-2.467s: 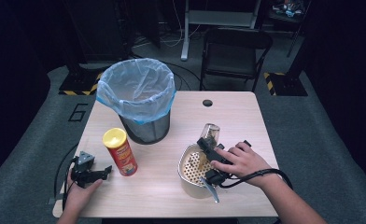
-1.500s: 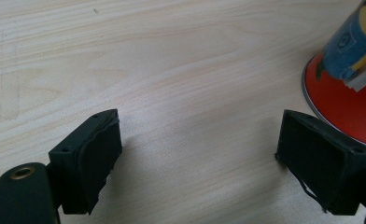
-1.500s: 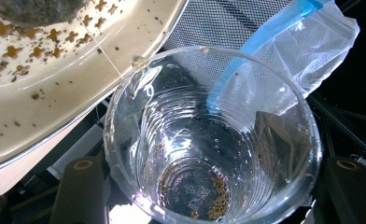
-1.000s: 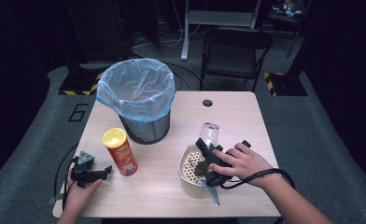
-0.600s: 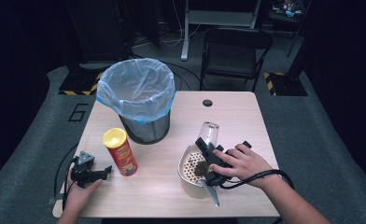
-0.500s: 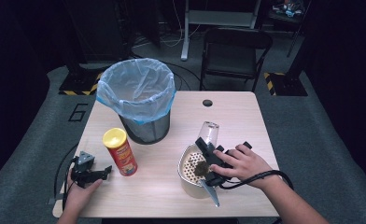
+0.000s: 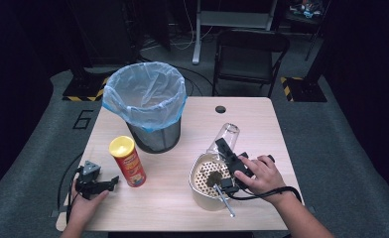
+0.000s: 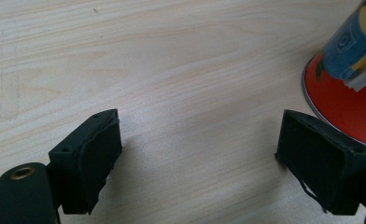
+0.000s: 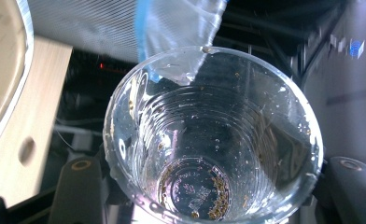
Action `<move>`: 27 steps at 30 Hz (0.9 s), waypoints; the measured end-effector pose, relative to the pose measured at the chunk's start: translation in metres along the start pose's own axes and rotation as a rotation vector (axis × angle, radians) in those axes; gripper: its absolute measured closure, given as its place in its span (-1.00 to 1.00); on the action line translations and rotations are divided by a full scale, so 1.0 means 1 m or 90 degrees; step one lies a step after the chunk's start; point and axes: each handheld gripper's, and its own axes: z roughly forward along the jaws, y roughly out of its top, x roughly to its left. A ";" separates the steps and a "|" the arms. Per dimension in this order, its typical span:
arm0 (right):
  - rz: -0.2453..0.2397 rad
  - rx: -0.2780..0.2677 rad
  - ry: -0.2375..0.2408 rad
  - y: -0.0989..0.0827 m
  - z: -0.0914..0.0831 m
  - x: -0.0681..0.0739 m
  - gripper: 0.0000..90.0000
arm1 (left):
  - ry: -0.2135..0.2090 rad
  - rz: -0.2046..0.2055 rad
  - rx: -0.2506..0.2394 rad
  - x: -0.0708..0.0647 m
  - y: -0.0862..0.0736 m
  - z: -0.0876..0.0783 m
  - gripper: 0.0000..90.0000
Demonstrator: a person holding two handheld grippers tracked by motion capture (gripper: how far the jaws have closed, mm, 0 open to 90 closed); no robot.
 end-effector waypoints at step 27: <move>1.051 -0.074 0.246 -0.053 0.021 -0.043 -0.21 | 0.000 0.000 0.000 0.000 0.000 0.000 -0.70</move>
